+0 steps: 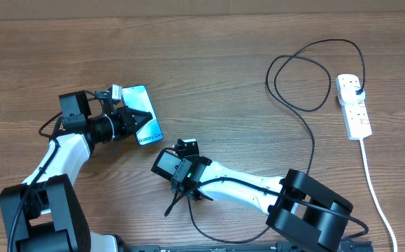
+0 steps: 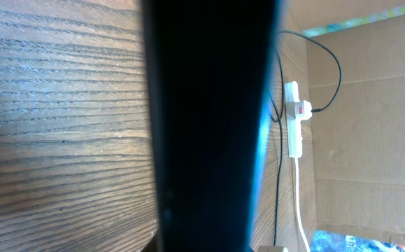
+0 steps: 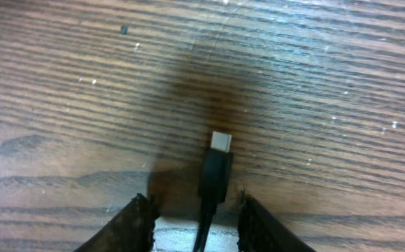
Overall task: Plug charger to phone and switch on socket
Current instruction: 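Lower the right gripper around the cable just behind the plug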
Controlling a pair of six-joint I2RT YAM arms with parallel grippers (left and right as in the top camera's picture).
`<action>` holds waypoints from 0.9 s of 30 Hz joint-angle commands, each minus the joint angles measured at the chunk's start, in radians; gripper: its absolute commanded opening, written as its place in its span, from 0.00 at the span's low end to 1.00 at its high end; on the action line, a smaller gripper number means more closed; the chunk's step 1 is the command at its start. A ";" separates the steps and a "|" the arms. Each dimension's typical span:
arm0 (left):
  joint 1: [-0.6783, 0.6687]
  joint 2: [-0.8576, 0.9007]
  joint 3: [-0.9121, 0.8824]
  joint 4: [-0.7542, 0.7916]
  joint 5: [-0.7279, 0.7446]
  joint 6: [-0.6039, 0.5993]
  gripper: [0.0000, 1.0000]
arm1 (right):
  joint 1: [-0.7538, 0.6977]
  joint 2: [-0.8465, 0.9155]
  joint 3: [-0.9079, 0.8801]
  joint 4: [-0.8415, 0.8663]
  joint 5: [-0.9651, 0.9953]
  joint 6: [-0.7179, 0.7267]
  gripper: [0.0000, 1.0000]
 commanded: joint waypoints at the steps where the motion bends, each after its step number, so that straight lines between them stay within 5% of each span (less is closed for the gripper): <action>1: 0.002 -0.022 0.001 0.004 0.037 -0.003 0.04 | -0.011 0.024 -0.001 -0.006 0.021 0.012 0.48; 10: 0.002 -0.022 0.001 0.004 0.036 -0.002 0.04 | -0.012 0.024 -0.001 -0.006 0.013 0.012 0.70; 12: 0.002 -0.022 0.001 0.004 0.037 -0.003 0.04 | -0.012 0.024 -0.001 -0.002 -0.004 0.011 1.00; 27: 0.002 -0.022 0.001 0.003 0.037 -0.003 0.04 | -0.012 0.024 -0.001 -0.011 -0.035 0.011 0.98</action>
